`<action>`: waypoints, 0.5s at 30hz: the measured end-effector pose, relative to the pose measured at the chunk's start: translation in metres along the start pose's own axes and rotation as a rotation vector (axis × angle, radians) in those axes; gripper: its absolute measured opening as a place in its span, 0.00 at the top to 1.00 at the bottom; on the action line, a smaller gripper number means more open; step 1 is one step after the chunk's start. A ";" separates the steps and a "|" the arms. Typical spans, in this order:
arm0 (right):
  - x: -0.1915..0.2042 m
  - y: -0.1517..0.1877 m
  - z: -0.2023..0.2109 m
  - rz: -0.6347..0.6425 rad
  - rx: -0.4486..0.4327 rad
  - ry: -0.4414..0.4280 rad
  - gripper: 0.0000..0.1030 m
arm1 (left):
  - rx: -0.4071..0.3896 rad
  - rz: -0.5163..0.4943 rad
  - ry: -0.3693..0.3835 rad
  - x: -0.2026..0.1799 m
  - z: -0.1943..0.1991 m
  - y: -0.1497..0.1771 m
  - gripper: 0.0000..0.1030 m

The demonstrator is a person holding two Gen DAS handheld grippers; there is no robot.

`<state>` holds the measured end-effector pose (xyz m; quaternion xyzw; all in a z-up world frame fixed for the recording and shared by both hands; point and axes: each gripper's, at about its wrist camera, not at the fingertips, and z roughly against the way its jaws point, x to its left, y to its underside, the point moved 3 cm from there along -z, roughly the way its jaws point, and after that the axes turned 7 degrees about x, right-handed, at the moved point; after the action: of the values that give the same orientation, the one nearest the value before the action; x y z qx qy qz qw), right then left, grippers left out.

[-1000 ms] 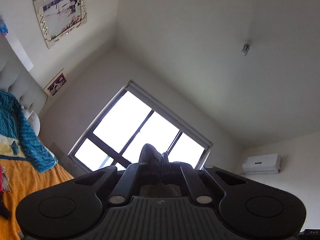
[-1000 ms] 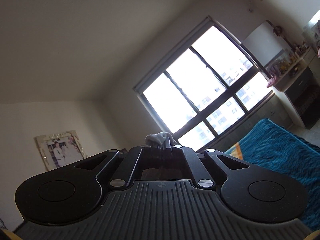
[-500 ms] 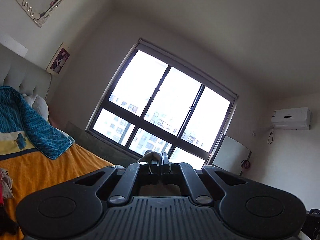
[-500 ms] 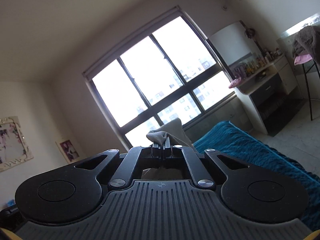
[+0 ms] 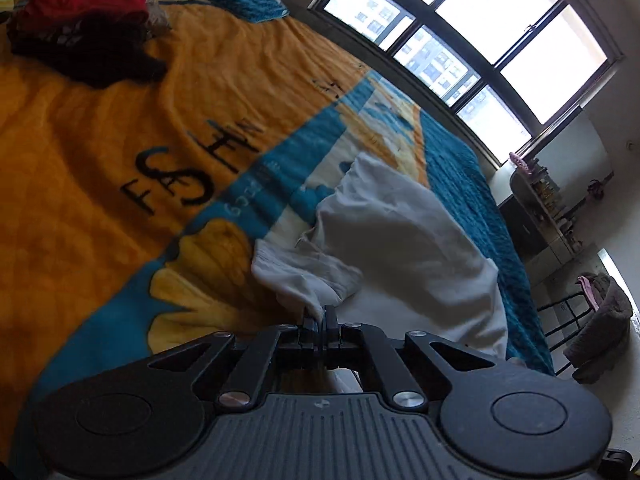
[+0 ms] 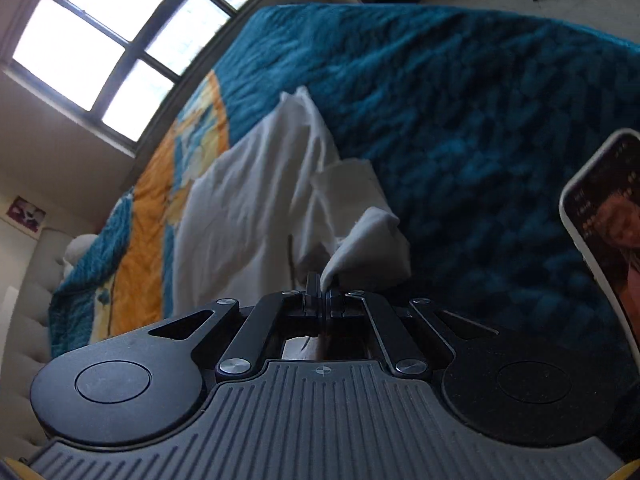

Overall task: Fold clothes
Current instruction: 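Lower the sweatshirt flat onto the bed with both grippers and release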

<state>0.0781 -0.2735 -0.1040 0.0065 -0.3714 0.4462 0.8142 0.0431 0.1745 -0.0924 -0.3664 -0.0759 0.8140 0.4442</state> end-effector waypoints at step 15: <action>0.000 0.011 0.044 0.009 -0.026 -0.001 0.99 | 0.030 0.025 0.097 -0.014 0.048 0.000 1.00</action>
<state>0.0440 -0.2819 -0.0752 -0.0057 -0.3777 0.4449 0.8120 0.0157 0.1733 -0.0509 -0.3997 -0.0375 0.8019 0.4425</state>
